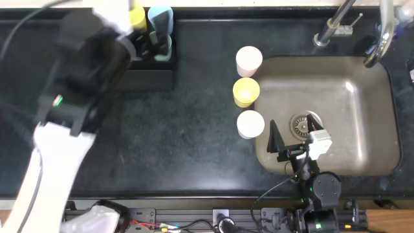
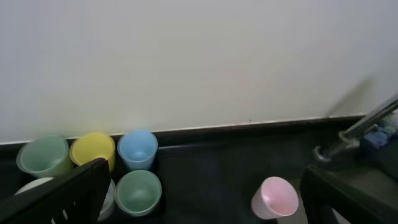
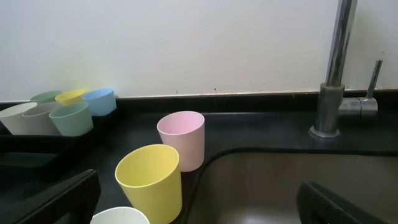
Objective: Store Cups
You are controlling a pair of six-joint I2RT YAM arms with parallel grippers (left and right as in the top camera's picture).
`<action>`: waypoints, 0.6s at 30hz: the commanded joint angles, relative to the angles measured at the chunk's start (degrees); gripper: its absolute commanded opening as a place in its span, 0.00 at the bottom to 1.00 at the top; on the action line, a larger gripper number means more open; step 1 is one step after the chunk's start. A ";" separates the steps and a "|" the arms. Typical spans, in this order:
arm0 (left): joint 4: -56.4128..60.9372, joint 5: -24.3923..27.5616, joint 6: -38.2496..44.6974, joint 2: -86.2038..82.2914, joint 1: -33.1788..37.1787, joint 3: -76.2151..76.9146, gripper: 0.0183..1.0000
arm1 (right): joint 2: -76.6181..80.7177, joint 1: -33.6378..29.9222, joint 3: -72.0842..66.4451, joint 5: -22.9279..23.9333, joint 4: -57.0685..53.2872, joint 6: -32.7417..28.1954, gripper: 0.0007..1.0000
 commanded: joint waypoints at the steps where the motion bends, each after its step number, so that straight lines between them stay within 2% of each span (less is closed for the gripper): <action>1: -2.75 -2.23 -6.75 9.57 -4.15 6.27 1.00 | -0.28 0.09 -0.79 0.44 0.33 0.22 1.00; 4: -3.87 -1.88 -11.43 14.84 -5.57 6.38 1.00 | -0.28 0.09 -0.79 0.44 0.33 0.22 1.00; 18: -4.52 0.76 -12.70 27.93 -7.17 6.38 1.00 | -0.28 0.09 -0.79 0.44 0.33 0.22 1.00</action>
